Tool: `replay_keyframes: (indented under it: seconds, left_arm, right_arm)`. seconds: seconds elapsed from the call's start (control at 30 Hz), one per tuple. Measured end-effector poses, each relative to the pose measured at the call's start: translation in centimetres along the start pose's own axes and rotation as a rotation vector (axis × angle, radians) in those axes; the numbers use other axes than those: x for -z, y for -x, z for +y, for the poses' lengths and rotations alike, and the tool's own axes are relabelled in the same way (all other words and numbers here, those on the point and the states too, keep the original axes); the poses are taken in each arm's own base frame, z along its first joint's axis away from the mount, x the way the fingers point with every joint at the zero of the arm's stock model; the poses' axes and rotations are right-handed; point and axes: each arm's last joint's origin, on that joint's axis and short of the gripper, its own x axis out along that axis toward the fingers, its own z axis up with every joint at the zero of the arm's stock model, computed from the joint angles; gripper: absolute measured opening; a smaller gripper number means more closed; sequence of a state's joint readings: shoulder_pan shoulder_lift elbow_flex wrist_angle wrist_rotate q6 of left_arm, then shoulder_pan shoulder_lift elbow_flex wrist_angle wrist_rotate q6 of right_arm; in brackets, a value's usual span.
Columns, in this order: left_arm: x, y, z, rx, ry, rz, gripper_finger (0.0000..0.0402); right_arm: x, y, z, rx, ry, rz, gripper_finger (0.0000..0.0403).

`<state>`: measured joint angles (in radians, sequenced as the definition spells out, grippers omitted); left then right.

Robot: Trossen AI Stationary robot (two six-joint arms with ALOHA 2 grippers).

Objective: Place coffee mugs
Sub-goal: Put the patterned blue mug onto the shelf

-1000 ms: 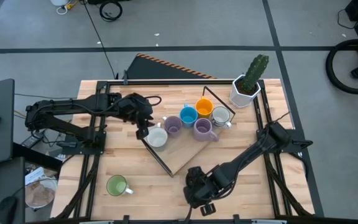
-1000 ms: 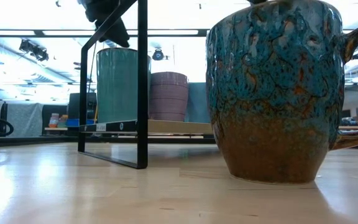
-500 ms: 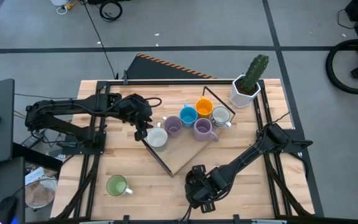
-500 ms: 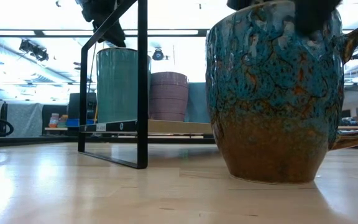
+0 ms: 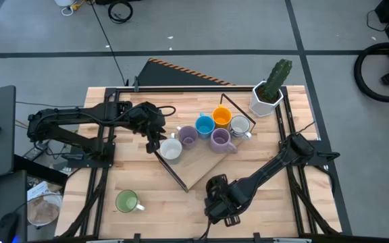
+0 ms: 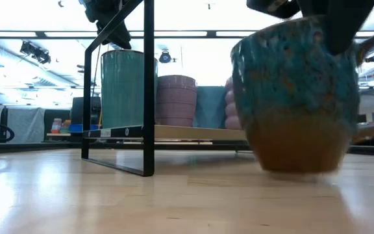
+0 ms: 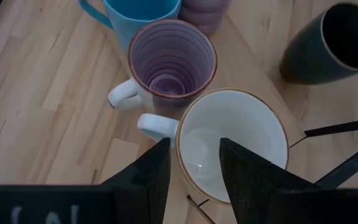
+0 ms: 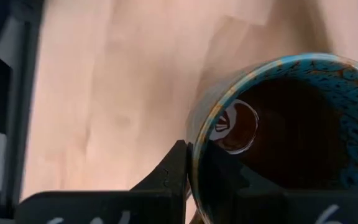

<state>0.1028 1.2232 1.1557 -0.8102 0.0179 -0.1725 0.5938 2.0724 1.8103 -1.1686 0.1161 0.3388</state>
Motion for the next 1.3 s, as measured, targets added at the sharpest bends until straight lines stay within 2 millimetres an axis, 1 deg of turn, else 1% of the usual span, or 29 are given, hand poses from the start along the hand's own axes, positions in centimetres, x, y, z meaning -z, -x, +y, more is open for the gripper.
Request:
replay_keyframes:
  seconds: [0.2,0.4,0.63,0.77,1.07,1.23,1.3]
  left_arm:
    - [0.0,0.0,0.0,0.007,0.007,0.003,0.0144]
    - [0.1,0.0,-0.5,0.018,0.012,0.005,0.0144]
    - [0.3,0.0,-1.2,0.038,-0.012,0.010,0.0144]
    - [0.5,0.3,-1.5,0.045,-0.023,0.016,0.0144]
    - [0.9,1.7,-1.6,0.056,-0.015,-0.003,0.0144]
    - [1.1,2.3,-1.5,0.056,0.000,-0.005,0.0144]
    - [1.4,2.6,-1.5,0.054,0.003,0.005,0.0144]
  right_arm:
    - [0.1,3.2,-1.1,0.050,0.007,-0.076,0.0042]
    - [0.0,4.6,-3.7,0.091,-0.021,-0.095,0.0044]
    - [-0.9,4.2,-7.4,0.113,-0.025,-0.091,0.0046]
    - [-1.3,4.1,-9.1,0.097,-0.033,-0.095,0.0046]
    - [-1.7,3.8,-11.9,0.079,-0.048,-0.102,0.0047]
    - [-1.4,2.7,-13.0,0.058,-0.061,-0.071,0.0048]
    - [-1.1,2.7,-13.2,0.040,-0.069,-0.078,0.0048]
